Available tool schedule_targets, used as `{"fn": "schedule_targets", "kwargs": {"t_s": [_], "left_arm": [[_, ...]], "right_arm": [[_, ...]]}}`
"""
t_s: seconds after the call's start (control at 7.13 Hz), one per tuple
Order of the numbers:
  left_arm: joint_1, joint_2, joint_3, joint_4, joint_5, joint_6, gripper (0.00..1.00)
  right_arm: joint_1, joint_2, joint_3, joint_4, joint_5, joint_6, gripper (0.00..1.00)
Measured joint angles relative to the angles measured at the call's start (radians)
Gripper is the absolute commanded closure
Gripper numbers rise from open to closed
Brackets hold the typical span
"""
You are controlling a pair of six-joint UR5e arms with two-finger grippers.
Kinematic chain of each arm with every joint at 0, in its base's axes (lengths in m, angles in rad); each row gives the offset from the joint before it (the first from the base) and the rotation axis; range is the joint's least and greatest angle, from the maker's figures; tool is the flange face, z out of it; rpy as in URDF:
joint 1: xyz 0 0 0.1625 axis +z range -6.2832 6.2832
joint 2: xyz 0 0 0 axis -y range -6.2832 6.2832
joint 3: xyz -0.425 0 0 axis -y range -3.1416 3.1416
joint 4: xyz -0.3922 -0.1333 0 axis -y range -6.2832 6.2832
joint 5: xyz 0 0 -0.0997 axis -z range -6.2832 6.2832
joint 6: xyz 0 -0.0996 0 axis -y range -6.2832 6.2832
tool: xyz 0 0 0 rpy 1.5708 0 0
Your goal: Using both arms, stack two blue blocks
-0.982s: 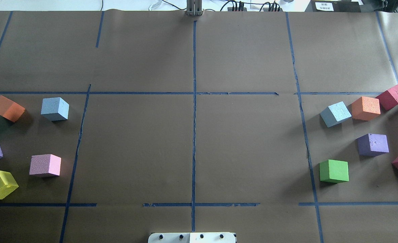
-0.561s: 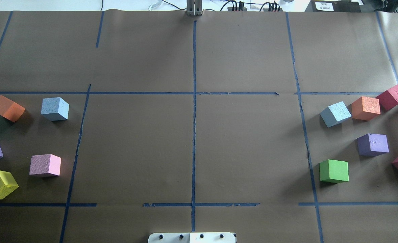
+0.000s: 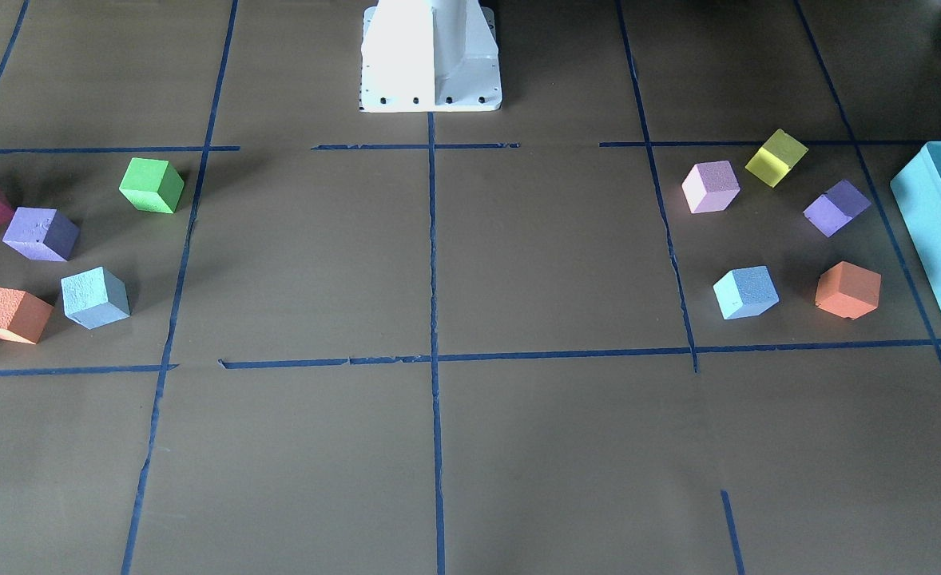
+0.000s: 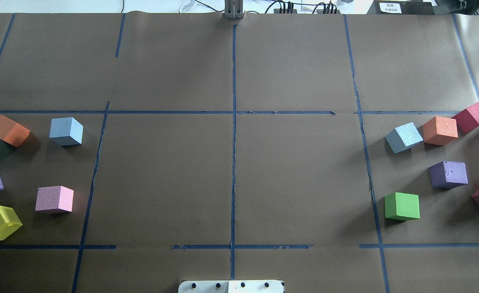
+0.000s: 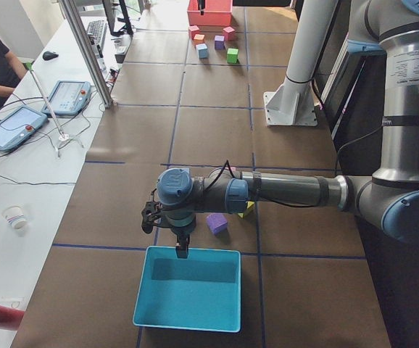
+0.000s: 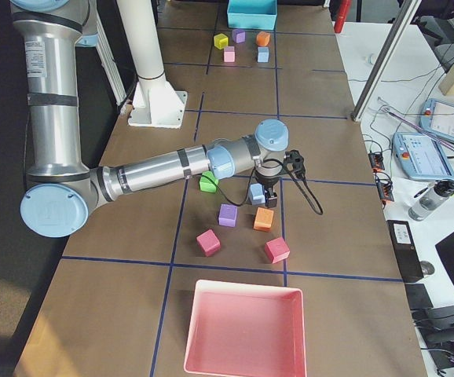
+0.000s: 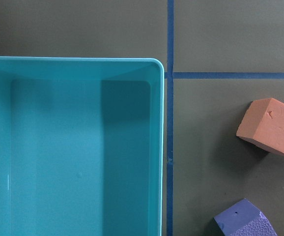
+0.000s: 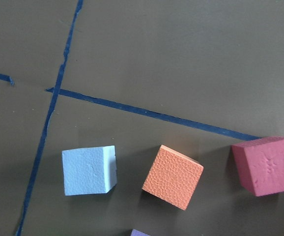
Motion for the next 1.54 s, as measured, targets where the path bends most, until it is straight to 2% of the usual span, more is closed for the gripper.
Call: {"fn": "schedule_targets", "kwargs": {"t_s": [0.56, 0.98, 1.54], "left_arm": [[0.0, 0.002, -0.002, 0.0, 0.0, 0.0, 0.0], [0.0, 0.0, -0.003, 0.0, 0.0, -0.001, 0.0], [0.001, -0.002, -0.003, 0.0, 0.0, -0.002, 0.0]], "right_arm": [[-0.181, 0.05, -0.001, 0.0, -0.151, 0.159, 0.0], [-0.264, 0.112, -0.04, 0.007, -0.2, 0.202, 0.0], [-0.332, 0.121, -0.18, 0.222, -0.258, 0.261, 0.0]]}}
